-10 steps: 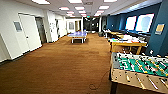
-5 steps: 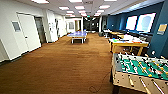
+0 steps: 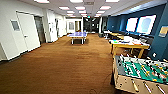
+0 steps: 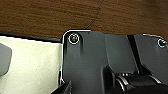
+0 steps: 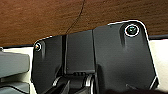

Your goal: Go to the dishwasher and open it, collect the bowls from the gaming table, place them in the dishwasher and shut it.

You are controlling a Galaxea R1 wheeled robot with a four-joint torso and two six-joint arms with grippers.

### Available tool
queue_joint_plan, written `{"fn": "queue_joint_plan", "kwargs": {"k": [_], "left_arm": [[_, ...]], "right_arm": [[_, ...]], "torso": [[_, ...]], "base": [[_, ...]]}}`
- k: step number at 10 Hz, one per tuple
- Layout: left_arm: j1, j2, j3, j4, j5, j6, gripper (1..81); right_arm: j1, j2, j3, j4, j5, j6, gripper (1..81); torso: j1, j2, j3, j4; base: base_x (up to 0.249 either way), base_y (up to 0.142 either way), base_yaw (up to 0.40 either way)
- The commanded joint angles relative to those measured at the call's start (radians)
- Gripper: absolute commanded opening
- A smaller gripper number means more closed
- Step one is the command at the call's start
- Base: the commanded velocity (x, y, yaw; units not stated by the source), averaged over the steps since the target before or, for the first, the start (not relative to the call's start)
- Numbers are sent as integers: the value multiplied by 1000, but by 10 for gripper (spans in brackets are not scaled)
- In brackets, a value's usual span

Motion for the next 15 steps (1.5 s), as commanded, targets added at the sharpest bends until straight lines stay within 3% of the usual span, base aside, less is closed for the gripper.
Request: {"fn": "queue_joint_plan", "kwargs": {"k": [1, 11, 15], "left_arm": [[-58, -7, -6, -4, 42, 0, 811], [-58, -7, -6, -3, 42, 0, 811], [-58, -7, -6, -4, 42, 0, 811]], "right_arm": [[72, -2, 4, 0, -59, 0, 811], [72, -2, 2, 0, -59, 0, 811], [72, -2, 2, 0, -59, 0, 811]], "torso": [[0, 0, 0, 0], [0, 0, 0, 0], [0, 0, 0, 0]], "base": [[128, 0, 0], [114, 53, 0], [104, 0, 0]]}}
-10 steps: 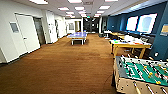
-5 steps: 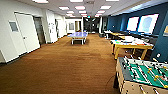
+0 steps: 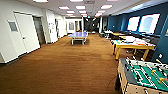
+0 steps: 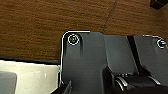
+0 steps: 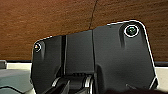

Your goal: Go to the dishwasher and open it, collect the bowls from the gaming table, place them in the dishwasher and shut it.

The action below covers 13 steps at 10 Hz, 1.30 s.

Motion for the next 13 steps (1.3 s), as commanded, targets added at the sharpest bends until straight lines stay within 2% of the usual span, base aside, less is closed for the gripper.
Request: {"fn": "queue_joint_plan", "kwargs": {"k": [1, 13], "left_arm": [[-48, -11, -5, -4, 45, 0, 811], [-47, -8, -5, -3, 45, 0, 811]], "right_arm": [[63, -1, 3, 0, -61, 0, 811], [63, -1, 1, 1, -61, 0, 811]], "torso": [[0, 0, 0, 0], [0, 0, 0, 0]], "base": [[104, 0, 0], [146, 0, 0]]}}
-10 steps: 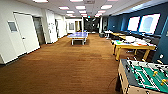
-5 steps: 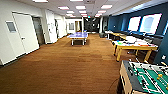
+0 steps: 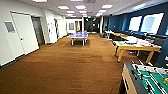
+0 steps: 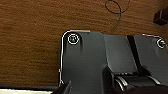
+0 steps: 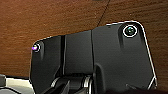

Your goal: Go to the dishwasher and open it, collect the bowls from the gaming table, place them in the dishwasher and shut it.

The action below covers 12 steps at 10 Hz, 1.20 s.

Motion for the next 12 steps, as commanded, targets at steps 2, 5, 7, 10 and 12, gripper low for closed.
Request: {"fn": "queue_joint_plan", "kwargs": {"k": [2, 5, 7, 10, 12], "left_arm": [[-49, -9, -5, -3, 45, 0, 811], [-47, -9, -5, -3, 45, 0, 811], [-49, -7, -5, -3, 45, 0, 811], [-49, -7, -5, -3, 45, 0, 811], [-49, -7, -5, -3, 45, 0, 811]], "right_arm": [[65, 2, 5, 0, -62, -1, 811], [65, 2, 4, 0, -62, -1, 811], [65, 2, 2, 0, -62, -1, 811], [65, 2, 2, 0, -62, -1, 811], [63, 2, 2, 0, -62, -1, 811]], "torso": [[1, 0, 0, 0], [1, 0, 0, 0], [1, 0, 0, 0], [1, 0, 0, 0], [3, 1, 0, 0]], "base": [[172, 0, 0], [175, 0, 0], [177, 0, 0], [177, 0, 0], [177, 0, 0]]}}
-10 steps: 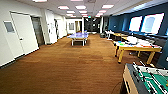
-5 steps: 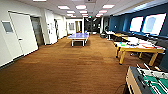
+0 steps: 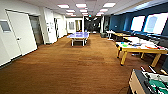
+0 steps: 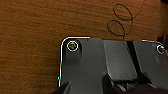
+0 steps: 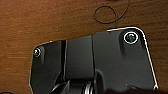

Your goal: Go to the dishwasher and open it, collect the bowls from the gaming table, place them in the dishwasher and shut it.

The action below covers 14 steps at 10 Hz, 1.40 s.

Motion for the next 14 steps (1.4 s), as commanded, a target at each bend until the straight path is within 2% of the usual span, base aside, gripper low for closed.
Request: {"fn": "queue_joint_plan", "kwargs": {"k": [1, 14], "left_arm": [[-24, -9, -5, -3, 54, 0, 811], [-23, -1, -5, -2, 54, 2, 811]], "right_arm": [[38, 1, 2, -1, -71, -1, 811], [35, 1, 7, -1, -57, -1, 811]], "torso": [[0, 0, 0, 0], [-2, -3, 1, 0]], "base": [[177, 0, 0], [177, 0, 0]]}}
